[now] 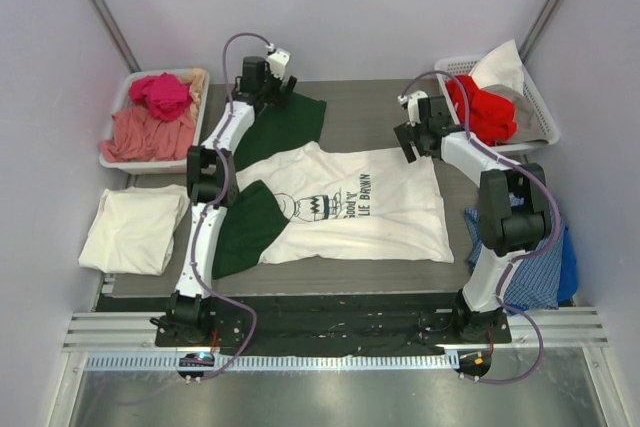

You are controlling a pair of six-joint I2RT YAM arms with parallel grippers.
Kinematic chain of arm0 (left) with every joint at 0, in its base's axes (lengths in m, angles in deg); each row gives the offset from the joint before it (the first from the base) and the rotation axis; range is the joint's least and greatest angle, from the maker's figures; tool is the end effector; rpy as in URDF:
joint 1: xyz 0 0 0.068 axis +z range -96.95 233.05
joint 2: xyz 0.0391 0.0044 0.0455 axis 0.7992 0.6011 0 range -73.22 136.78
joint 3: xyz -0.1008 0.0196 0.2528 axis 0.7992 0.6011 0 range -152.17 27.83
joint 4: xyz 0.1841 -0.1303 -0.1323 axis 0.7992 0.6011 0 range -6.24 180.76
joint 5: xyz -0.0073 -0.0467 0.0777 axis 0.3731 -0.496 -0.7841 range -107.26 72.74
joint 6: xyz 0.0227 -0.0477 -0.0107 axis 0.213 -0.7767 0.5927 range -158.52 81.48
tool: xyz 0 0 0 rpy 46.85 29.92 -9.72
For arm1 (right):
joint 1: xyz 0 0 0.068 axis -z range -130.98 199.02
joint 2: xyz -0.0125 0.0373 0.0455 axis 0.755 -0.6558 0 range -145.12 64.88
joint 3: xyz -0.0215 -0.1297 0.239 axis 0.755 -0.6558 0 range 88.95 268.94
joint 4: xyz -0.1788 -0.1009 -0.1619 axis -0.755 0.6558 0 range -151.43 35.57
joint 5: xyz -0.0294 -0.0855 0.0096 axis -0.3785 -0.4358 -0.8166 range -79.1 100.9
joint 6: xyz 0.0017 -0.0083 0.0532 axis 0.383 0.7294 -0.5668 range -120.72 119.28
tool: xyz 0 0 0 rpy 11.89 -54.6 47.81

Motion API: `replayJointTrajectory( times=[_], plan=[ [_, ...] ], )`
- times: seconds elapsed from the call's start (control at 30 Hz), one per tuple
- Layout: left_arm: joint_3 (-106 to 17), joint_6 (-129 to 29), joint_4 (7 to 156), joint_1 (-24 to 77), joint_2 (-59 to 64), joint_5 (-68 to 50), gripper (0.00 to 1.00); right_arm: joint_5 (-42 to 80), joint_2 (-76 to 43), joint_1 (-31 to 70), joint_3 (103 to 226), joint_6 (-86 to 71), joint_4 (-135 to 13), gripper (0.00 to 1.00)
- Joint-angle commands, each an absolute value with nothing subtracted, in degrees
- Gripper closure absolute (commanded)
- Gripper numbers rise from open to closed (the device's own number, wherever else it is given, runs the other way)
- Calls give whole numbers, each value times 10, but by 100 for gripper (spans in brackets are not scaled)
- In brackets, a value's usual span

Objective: Fold and stack the t-shirts
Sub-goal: Grap the side of the flattened tshirt furthest away from the robot with both arms

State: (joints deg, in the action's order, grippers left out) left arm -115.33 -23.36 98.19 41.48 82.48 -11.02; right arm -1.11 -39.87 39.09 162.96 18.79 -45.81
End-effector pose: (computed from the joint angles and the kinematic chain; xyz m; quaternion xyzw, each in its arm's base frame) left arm 0.5971 -0.1262 0.1779 0.2244 0.8216 -0.0300 0.5231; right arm 0.3988 0.0623 0.2164 -0.1970 0.9028 -0.1276 0.3603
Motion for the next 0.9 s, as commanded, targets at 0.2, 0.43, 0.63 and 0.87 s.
replayJointTrajectory(
  times=[0.2, 0.43, 0.63, 0.87],
  plan=[
    [-1204, -250, 939, 429, 864, -79, 5, 0, -351, 392, 1594, 187, -464, 7],
    [-1212, -259, 968, 436, 862, -65, 20, 9, -341, 392, 1584, 181, -464, 8],
    [-1222, -227, 1018, 437, 863, -45, 34, 17, -323, 391, 1577, 176, -461, 9],
    [-1225, -158, 1098, 431, 861, -46, 37, 23, -291, 391, 1569, 177, -451, 10]
  ],
)
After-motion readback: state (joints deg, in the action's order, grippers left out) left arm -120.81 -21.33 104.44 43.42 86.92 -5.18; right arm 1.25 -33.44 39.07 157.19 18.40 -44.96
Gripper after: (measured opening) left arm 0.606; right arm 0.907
